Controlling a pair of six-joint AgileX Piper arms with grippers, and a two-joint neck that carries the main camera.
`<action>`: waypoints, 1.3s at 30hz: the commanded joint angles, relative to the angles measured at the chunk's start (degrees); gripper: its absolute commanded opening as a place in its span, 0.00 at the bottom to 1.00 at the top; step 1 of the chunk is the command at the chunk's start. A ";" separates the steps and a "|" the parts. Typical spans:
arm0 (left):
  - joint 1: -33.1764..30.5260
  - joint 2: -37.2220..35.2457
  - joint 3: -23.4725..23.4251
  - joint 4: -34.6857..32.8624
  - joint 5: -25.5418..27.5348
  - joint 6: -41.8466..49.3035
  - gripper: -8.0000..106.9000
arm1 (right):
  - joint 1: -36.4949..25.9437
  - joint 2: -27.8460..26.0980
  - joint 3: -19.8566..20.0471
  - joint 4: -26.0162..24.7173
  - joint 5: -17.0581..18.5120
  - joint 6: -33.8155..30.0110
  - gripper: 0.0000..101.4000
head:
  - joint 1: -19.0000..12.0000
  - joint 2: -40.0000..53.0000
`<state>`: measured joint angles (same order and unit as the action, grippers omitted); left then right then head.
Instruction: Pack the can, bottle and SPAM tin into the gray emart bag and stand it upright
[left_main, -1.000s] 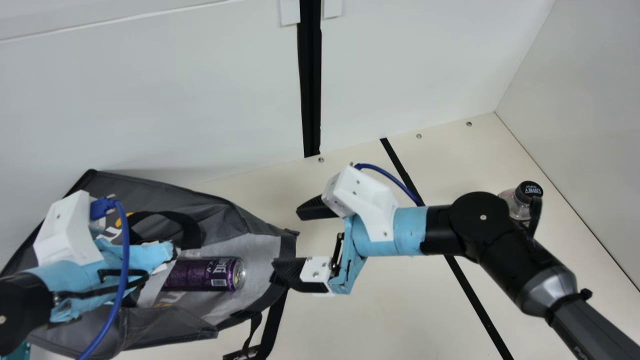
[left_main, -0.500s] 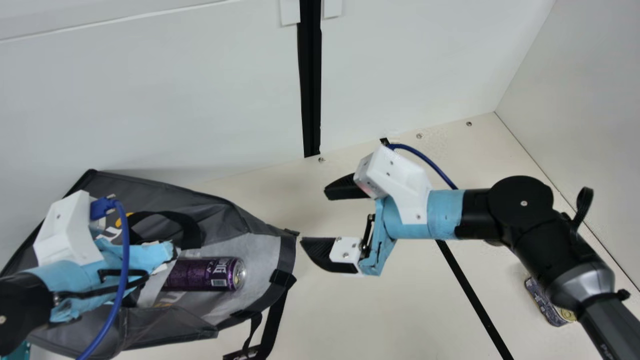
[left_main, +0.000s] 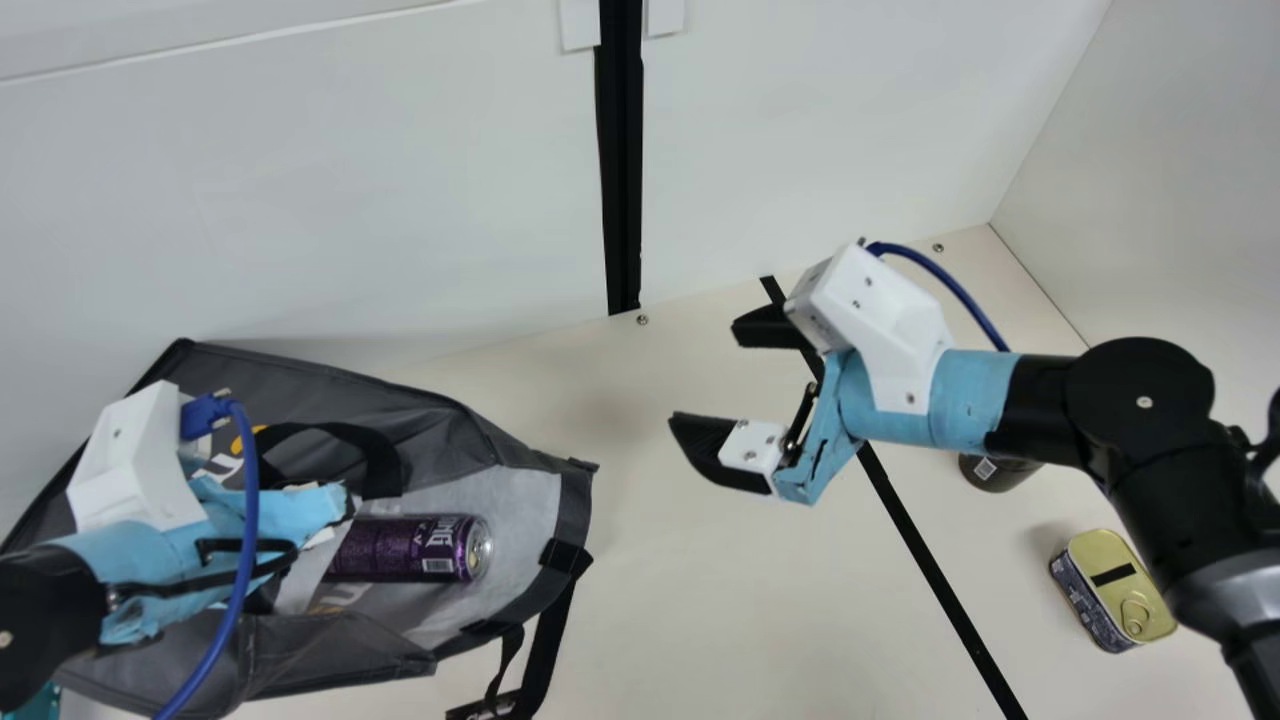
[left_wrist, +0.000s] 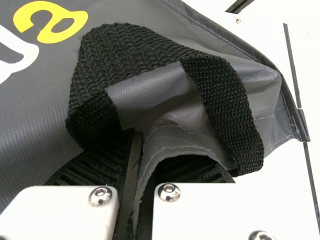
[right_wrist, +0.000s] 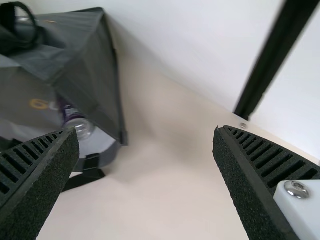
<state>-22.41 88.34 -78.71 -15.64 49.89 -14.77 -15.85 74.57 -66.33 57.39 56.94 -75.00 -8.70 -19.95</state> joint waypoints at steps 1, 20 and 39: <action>0.00 0.00 0.00 0.00 0.00 0.00 0.00 | -0.24 -0.61 -0.11 -1.86 -1.47 2.05 0.94 | -1.30 -0.05; 0.00 0.00 0.00 0.00 0.00 0.00 0.00 | -2.17 -8.46 -0.30 -26.01 -10.90 24.06 0.94 | -1.30 -0.05; 0.00 0.00 0.00 0.00 0.00 0.00 0.00 | -2.45 -11.78 -2.91 -55.48 -8.53 51.41 0.94 | -1.30 -0.05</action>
<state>-22.41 88.34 -78.71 -15.64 49.89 -14.77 -18.44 62.76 -69.11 6.02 47.95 -27.23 -8.70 -19.86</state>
